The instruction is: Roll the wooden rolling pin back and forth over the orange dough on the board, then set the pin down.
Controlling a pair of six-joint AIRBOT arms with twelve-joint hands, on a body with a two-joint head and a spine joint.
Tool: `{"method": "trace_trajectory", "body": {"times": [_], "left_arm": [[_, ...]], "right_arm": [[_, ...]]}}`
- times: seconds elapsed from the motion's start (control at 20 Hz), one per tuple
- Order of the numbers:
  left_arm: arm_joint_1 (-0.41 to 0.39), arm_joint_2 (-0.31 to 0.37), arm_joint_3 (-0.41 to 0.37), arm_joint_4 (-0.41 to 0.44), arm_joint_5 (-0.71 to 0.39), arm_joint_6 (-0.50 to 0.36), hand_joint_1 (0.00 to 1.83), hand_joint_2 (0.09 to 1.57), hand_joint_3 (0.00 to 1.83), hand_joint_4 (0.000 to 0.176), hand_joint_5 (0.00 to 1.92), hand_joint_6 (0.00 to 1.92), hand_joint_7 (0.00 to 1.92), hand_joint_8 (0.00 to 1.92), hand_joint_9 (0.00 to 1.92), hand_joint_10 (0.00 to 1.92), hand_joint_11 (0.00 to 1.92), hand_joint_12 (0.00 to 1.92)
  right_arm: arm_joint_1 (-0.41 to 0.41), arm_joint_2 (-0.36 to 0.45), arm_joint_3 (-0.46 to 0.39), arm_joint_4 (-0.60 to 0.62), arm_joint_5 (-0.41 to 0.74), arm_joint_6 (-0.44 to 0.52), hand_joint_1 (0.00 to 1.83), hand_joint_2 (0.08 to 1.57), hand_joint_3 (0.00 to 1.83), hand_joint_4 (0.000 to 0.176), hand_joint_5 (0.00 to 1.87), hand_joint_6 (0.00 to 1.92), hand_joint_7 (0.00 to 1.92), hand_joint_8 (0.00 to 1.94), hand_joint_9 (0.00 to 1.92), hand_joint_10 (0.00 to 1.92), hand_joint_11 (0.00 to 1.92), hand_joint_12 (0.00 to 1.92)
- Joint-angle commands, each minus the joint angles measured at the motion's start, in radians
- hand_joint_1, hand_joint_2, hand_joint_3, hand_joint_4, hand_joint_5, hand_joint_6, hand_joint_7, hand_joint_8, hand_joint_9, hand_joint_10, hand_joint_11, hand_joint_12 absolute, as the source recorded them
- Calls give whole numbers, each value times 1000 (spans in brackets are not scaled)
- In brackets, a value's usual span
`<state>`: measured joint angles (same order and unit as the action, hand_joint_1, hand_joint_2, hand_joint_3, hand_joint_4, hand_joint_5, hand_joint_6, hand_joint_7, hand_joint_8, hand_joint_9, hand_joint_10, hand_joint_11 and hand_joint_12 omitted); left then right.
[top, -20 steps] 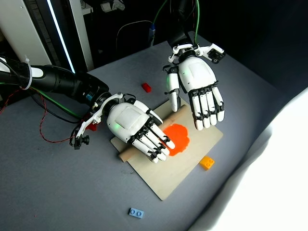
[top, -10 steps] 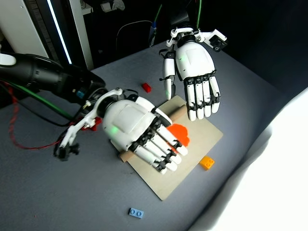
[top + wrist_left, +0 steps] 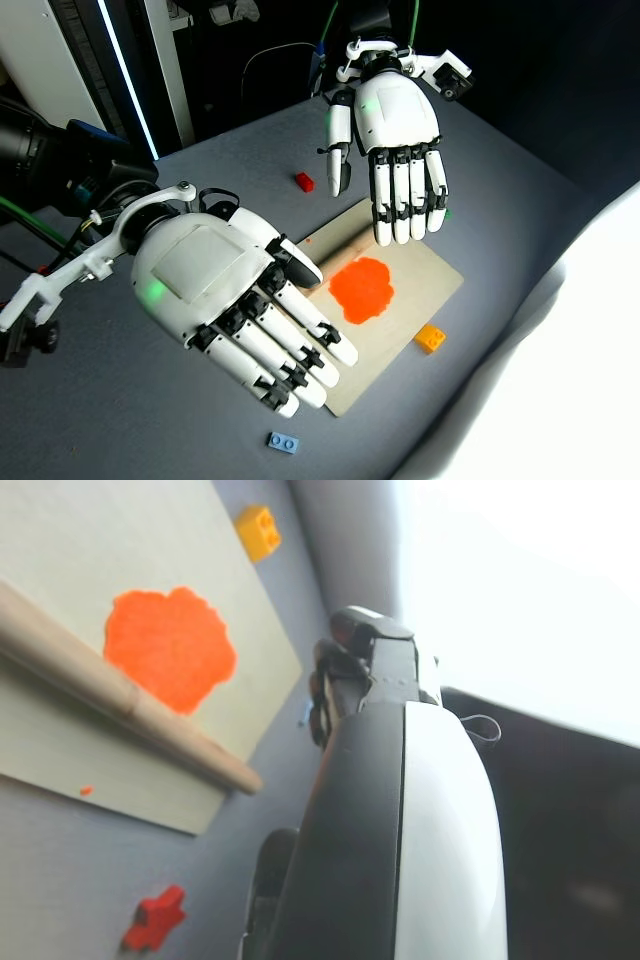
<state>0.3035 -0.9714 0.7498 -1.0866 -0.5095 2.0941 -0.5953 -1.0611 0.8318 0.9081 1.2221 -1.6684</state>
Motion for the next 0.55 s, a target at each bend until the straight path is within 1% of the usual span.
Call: {"method": "trace_trajectory", "body": {"times": [0.0, 0.1, 0.35, 0.5], "left_arm": [[-18, 6, -2, 41, -51, 2, 0, 1497, 0, 0, 362, 5, 378, 0, 330, 3, 0, 713], [-25, 5, -5, 38, -50, 2, 0, 1501, 0, 0, 365, 5, 374, 1, 323, 0, 0, 713], [-36, 6, -17, 37, -35, 2, 0, 1498, 0, 0, 374, 8, 369, 0, 310, 0, 0, 710], [-35, 6, -25, 38, -33, 3, 0, 1498, 0, 0, 363, 3, 360, 0, 304, 0, 0, 705]], "right_arm": [[13, 21, 0, -78, 92, 6, 0, 1536, 0, 0, 417, 98, 506, 3, 360, 185, 0, 1118], [15, 50, 0, -78, 72, 20, 0, 1536, 0, 0, 428, 104, 507, 3, 359, 191, 0, 1142], [32, 124, 2, -83, 16, 65, 0, 1539, 1, 0, 412, 99, 500, 0, 348, 192, 0, 1118], [22, 142, 17, -185, 10, 126, 0, 1537, 0, 0, 421, 103, 504, 2, 353, 197, 0, 1116]]}}
